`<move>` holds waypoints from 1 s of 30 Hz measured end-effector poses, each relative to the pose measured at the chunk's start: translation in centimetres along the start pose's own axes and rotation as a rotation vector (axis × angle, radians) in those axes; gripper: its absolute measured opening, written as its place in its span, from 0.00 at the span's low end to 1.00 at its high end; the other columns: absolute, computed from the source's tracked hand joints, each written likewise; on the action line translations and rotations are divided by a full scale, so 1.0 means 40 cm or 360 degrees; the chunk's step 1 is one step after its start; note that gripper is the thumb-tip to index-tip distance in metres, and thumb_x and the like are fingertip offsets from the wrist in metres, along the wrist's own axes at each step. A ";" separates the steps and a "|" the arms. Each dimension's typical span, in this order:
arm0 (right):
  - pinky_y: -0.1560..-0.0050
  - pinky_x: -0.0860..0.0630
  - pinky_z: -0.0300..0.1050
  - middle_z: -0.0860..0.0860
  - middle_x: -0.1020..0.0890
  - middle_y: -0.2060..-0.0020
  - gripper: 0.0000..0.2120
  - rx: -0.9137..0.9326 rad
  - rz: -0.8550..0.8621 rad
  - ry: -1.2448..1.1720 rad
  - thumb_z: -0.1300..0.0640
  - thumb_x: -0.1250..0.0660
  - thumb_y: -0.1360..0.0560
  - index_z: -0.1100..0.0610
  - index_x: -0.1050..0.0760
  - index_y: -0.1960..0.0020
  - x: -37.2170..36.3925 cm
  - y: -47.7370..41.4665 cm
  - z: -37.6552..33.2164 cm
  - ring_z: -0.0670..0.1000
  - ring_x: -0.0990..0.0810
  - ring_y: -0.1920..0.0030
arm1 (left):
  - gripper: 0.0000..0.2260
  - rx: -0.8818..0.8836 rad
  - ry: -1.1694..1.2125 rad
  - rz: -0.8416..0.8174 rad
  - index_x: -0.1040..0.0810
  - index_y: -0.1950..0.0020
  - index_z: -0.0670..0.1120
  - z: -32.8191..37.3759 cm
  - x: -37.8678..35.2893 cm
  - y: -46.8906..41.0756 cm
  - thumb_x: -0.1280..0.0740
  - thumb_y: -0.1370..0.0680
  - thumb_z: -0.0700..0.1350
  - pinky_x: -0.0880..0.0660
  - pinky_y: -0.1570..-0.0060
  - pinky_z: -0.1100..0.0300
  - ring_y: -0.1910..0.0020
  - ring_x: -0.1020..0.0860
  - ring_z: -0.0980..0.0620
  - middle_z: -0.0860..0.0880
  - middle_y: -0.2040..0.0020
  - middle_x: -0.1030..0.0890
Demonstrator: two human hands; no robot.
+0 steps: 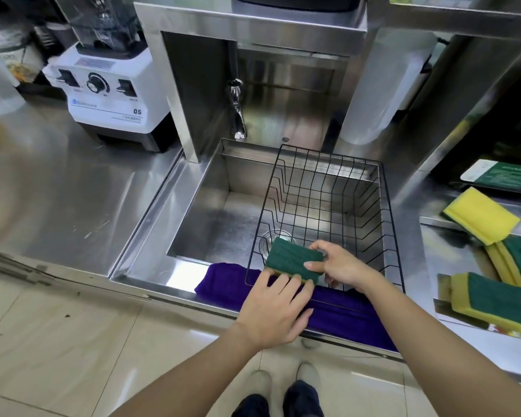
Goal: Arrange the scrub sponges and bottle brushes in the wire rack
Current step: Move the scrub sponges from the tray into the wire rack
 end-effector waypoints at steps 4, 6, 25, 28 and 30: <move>0.57 0.29 0.42 0.51 0.23 0.48 0.24 0.0111 0.0169 0.0384 0.51 0.35 0.24 0.50 0.35 0.30 0.025 0.015 -0.031 0.47 0.26 0.56 | 0.19 -0.0081 -0.0045 -0.0062 0.23 0.43 0.42 0.039 -0.016 -0.018 0.37 0.25 0.55 0.32 0.41 0.49 0.46 0.24 0.45 0.43 0.45 0.20; 0.49 0.26 0.46 0.53 0.22 0.47 0.24 0.0128 0.0280 0.0448 0.50 0.36 0.23 0.51 0.36 0.29 0.052 0.035 -0.034 0.51 0.25 0.50 | 0.19 -0.0086 -0.0040 -0.0093 0.23 0.46 0.41 0.058 -0.026 -0.039 0.37 0.26 0.56 0.32 0.42 0.50 0.48 0.23 0.45 0.42 0.46 0.19; 0.37 0.30 0.54 0.61 0.25 0.36 0.24 -0.0352 0.1433 0.0310 0.68 0.39 0.29 0.60 0.30 0.33 0.470 0.382 0.331 0.62 0.27 0.36 | 0.21 -0.0215 -0.0007 -0.0319 0.21 0.55 0.42 0.245 -0.114 -0.212 0.46 0.28 0.56 0.29 0.76 0.55 0.71 0.23 0.45 0.45 0.67 0.20; 0.31 0.40 0.56 0.53 0.36 0.27 0.33 -0.0581 0.1144 0.0671 0.64 0.36 0.29 0.54 0.40 0.26 0.455 0.382 0.411 0.56 0.38 0.27 | 0.20 -0.0262 0.0010 -0.0293 0.21 0.56 0.42 0.249 -0.108 -0.210 0.45 0.28 0.56 0.30 0.78 0.56 0.73 0.24 0.45 0.44 0.69 0.21; 0.30 0.42 0.58 0.50 0.41 0.24 0.36 -0.0628 0.1017 0.0824 0.62 0.35 0.28 0.51 0.46 0.24 0.445 0.377 0.444 0.53 0.44 0.24 | 0.20 -0.0249 0.0016 -0.0311 0.22 0.56 0.42 0.248 -0.106 -0.208 0.45 0.27 0.56 0.30 0.77 0.56 0.73 0.24 0.45 0.45 0.69 0.22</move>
Point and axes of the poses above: each hand's wrist, its own y-axis away from the middle knuckle, its own x-axis out of the back of the hand, z = x × y, the point moved 10 cm from there along -y, towards the middle knuckle
